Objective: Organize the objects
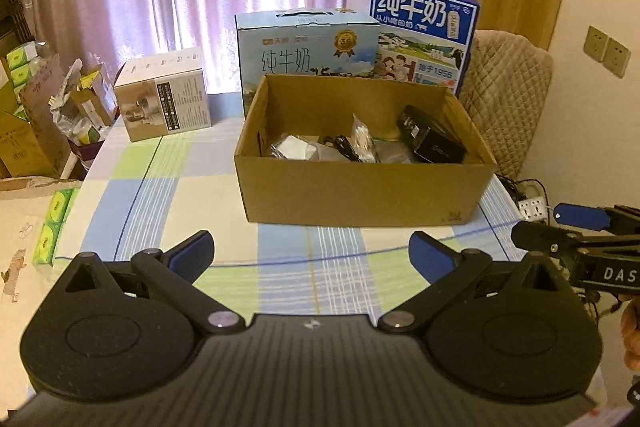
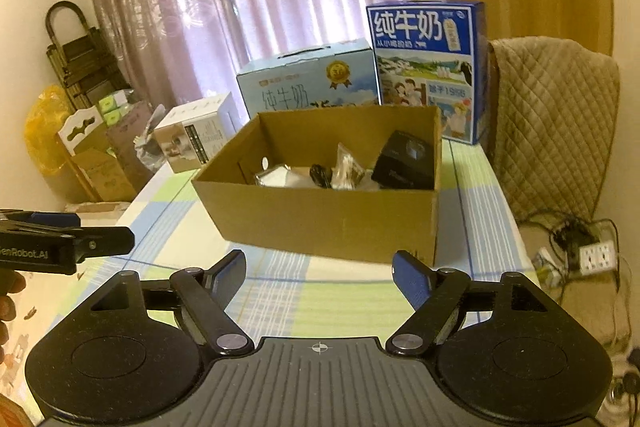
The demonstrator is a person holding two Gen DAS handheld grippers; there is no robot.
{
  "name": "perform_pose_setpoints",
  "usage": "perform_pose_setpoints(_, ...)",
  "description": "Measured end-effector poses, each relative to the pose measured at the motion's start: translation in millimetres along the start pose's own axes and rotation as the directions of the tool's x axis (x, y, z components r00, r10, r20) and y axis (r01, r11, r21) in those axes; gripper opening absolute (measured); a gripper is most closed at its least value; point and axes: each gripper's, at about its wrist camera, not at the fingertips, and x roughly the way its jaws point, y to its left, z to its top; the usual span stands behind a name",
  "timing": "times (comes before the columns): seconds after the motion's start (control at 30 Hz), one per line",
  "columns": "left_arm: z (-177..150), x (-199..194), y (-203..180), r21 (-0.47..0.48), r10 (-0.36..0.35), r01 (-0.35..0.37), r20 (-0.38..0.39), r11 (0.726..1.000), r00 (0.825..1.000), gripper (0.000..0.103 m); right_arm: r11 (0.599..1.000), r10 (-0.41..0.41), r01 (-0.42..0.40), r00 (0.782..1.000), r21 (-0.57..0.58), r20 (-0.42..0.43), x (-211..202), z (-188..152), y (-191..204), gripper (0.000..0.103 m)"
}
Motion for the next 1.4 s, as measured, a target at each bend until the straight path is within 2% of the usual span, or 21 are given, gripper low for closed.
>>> perform_pose_setpoints(0.3, -27.8, -36.9, 24.7, 0.011, -0.011, 0.011, -0.029, 1.000, 1.000, 0.102, 0.998, -0.051, 0.052, 0.998, 0.045, -0.031, -29.0, -32.2, 39.1, 0.077)
perform_pose_setpoints(0.63, -74.9, -67.4, 52.1, 0.036, -0.023, 0.027, -0.092, 0.999, 0.995, 0.102, 0.993, -0.081, 0.087, 0.994, 0.078, -0.079, -53.6, -76.0, 83.2, 0.077)
perform_pose_setpoints(0.87, -98.8, -86.3, 64.0, 0.054, -0.038, 0.043, -0.102, 0.998, 0.994, 0.102, 0.992, -0.087, 0.096, 0.991, 0.087, -0.101, -65.4, -98.9, 109.9, 0.077)
perform_pose_setpoints(1.4, -130.0, -103.3, 77.5, 0.060, -0.042, 0.051, -0.140, 0.997, 0.989, 0.102, 0.990, -0.107, 0.119, 0.983, 0.072, -0.147, -73.7, -124.0, 139.1, 0.077)
